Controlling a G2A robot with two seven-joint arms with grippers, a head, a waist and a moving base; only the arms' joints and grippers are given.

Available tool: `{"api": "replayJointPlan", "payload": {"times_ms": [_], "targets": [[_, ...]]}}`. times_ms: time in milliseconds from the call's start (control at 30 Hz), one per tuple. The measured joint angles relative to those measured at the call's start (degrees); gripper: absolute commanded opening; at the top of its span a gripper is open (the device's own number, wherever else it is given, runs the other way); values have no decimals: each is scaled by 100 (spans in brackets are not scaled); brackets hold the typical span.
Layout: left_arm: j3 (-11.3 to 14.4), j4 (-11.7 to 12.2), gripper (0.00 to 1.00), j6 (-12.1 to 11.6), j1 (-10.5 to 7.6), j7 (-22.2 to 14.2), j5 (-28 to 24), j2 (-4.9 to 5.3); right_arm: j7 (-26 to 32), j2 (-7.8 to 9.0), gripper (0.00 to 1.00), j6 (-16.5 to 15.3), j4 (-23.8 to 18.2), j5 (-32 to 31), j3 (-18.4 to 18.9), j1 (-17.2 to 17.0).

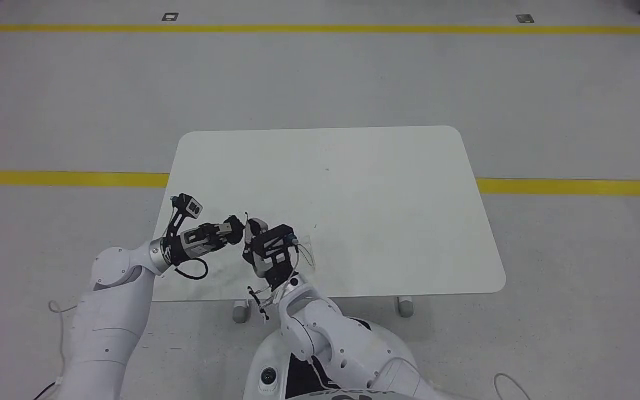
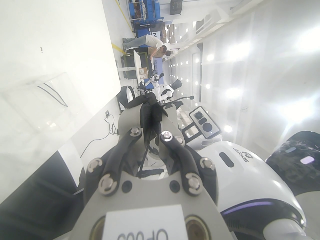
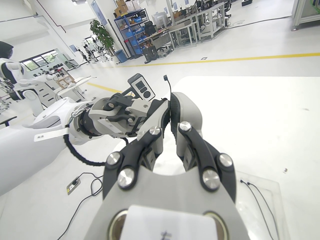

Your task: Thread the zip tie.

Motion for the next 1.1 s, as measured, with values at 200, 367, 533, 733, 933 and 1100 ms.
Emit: {"api": "replayJointPlan", "payload": {"times_ms": [200, 367, 533, 733, 933, 1100], "targets": [[0, 0, 0, 0, 0, 0, 0, 0, 10, 5, 0, 14, 15, 24, -31, 8], [0, 0, 0, 0, 0, 0, 0, 0, 26, 9, 0, 35, 18, 10, -35, 4], [0, 0, 0, 0, 0, 0, 0, 0, 47, 21, 100, 11, -11, 18, -43, -9], [0, 0, 0, 0, 0, 0, 0, 0, -39, 84, 100, 84, -136, -131, 22, -100], [0, 0, 0, 0, 0, 0, 0, 0, -203, 230, 100, -137, -412, -334, 161, -264], [0, 0, 0, 0, 0, 0, 0, 0, -220, 234, 100, -138, -424, -343, 167, -269]]}}
